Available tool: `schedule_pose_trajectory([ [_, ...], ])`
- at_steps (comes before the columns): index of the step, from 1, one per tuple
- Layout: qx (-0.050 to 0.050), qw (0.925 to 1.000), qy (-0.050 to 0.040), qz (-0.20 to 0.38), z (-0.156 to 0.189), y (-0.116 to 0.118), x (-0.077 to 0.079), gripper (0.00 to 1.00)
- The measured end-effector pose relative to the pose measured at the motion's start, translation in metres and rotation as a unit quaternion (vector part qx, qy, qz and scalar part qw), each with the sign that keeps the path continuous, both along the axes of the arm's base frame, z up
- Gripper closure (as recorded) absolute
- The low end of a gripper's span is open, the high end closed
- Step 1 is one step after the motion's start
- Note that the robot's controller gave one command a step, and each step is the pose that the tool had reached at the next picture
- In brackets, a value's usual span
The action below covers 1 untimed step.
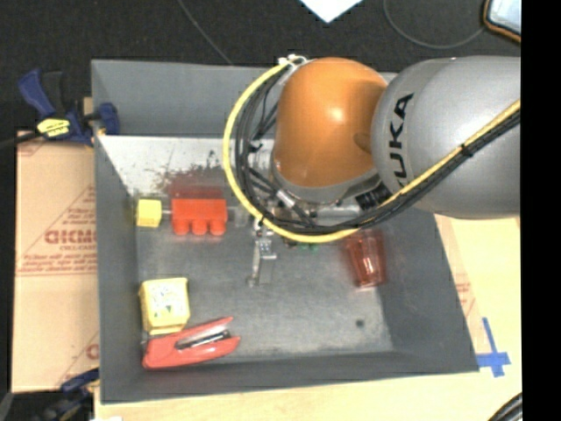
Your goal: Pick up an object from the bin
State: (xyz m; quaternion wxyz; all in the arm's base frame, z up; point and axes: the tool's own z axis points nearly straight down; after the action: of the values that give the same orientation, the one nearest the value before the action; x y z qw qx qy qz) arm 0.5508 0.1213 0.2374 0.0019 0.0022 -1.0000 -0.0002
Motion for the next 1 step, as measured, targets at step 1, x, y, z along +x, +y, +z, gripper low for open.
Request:
schedule_pose_trajectory([
  [1,0.000,1.0000,-0.0027,-0.002,0.0032,-0.0008,0.0008,0.00],
])
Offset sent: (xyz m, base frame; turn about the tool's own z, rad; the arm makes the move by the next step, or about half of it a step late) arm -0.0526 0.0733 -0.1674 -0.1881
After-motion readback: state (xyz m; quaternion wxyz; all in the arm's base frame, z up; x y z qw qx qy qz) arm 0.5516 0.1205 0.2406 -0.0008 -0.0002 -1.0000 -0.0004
